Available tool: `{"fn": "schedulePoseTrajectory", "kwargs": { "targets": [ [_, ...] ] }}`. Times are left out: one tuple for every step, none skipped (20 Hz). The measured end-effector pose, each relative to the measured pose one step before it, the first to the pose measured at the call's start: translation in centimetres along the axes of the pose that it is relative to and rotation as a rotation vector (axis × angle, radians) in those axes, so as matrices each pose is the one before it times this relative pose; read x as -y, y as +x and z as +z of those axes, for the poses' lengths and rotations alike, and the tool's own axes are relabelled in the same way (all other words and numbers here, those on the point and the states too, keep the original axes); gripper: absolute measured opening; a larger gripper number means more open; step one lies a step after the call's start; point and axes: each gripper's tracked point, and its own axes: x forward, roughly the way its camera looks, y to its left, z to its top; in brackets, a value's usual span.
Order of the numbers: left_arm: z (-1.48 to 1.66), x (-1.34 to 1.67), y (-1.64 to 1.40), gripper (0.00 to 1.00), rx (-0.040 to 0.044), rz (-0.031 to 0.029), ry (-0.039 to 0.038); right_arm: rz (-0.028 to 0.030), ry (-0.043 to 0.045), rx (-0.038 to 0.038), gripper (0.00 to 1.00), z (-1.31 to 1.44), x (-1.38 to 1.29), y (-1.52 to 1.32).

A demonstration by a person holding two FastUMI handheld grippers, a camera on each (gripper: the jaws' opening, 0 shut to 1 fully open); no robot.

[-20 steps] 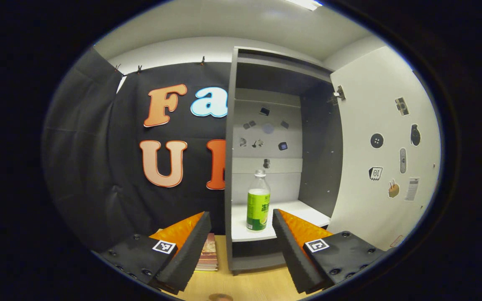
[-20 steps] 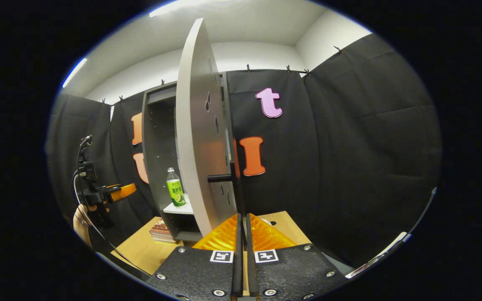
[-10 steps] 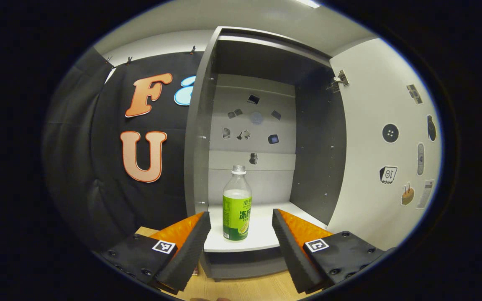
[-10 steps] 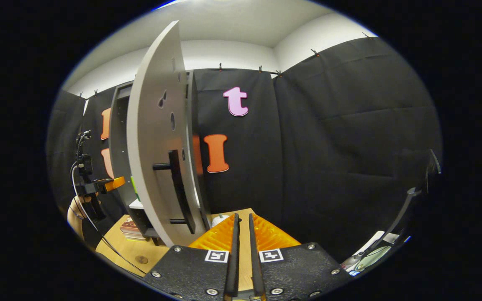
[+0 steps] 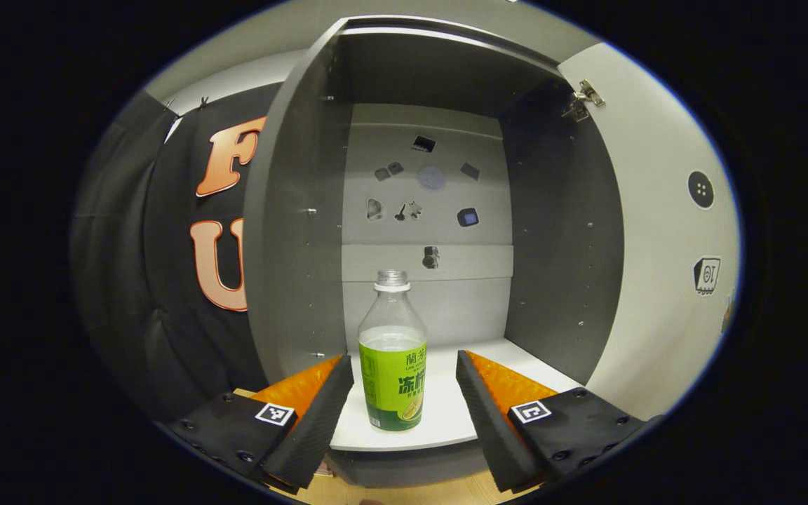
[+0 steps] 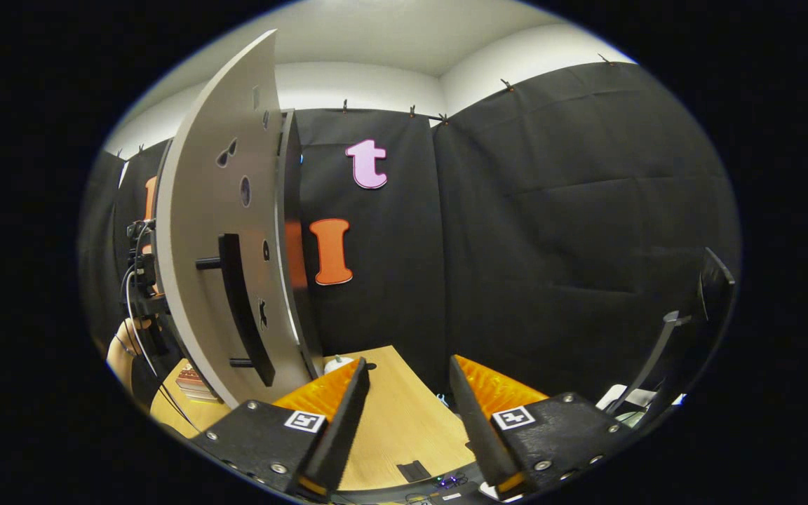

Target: Open the cabinet door with the right hand, grasp the bottle in the cabinet with the left hand and place it on the coaster, then close the cabinet door with the right hand.

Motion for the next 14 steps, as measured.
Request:
{"fn": "schedulePoseTrajectory", "kwargs": {
  "targets": [
    [-0.087, 0.069, 0.864, 0.96, -0.00348, 0.00173, -0.00069, -0.00474, -0.00333, -0.0037, 0.83, -0.171, 0.175, 0.117],
    [-0.144, 0.017, 0.696, 0.96, -0.0054, 0.00235, -0.00635, -0.00553, -0.0056, -0.00343, 0.94, -0.07, 0.129, 0.238],
    [-0.179, -0.184, 0.642, 0.96, -0.00515, 0.00649, -0.00876, -0.00327, -0.00617, -0.00257, 0.93, -0.126, 0.114, 0.124],
    [-0.218, -0.249, 0.607, 0.96, -0.00776, 0.00991, -0.0092, -0.00336, -0.00376, -0.00156, 0.93, -0.063, 0.02, 0.297],
    [-0.208, -0.212, 0.583, 0.96, -0.01071, 0.00908, -0.01379, -0.00275, -0.00101, -0.00145, 0.93, -0.037, 0.048, -0.002],
    [-0.183, 0.03, 0.523, 0.96, -0.00648, 0.00097, -0.01342, -0.00273, 0.0024, -0.00255, 0.93, -0.011, 0.071, 0.119],
    [-0.154, -0.011, 0.557, 0.96, -0.00608, 0.00141, -0.00743, -0.0024, 0.00428, -0.00178, 0.93, -0.033, -0.013, 0.018],
    [-0.169, -0.488, 0.265, 0.96, -0.00391, 0.03238, 0.00511, -0.0031, 0.0041, -0.00224, 0.94, -0.021, 0.076, 0.179],
    [0.053, -0.058, 0.058, 0.95, 0.00242, 0.0128, 0.00762, -0.00303, 0.00321, -0.00168, 0.93, -0.083, 0.046, 0.015],
    [-0.093, -0.044, 0.035, 0.94, -0.00051, 0.00725, 0.00735, -0.00383, 0.004, -0.00135, 0.93, -0.002, 0.087, 0.182],
    [0.006, -0.058, 0.094, 0.95, 0.00101, 0.0031, 0.00443, -0.00142, 0.00471, -0.00063, 0.93, 0.007, -0.01, 0.001],
    [0.1, 0.086, -0.01, 0.95, 0.00164, 0.00047, -0.0008, -0.0006, 0.00432, -0.00163, 0.93, -0.059, -0.035, 0.143],
    [0.0, -0.03, -0.039, 0.94, 0.00334, 0.00319, -0.00282, -0.00142, 0.00331, -0.00296, 0.93, -0.116, -0.007, 0.024],
    [0.046, -0.074, 0.063, 0.94, -0.00029, 0.00282, 0.00066, -0.00155, 0.00202, -0.00381, 0.93, -0.016, -0.004, 0.13]
  ]
}}
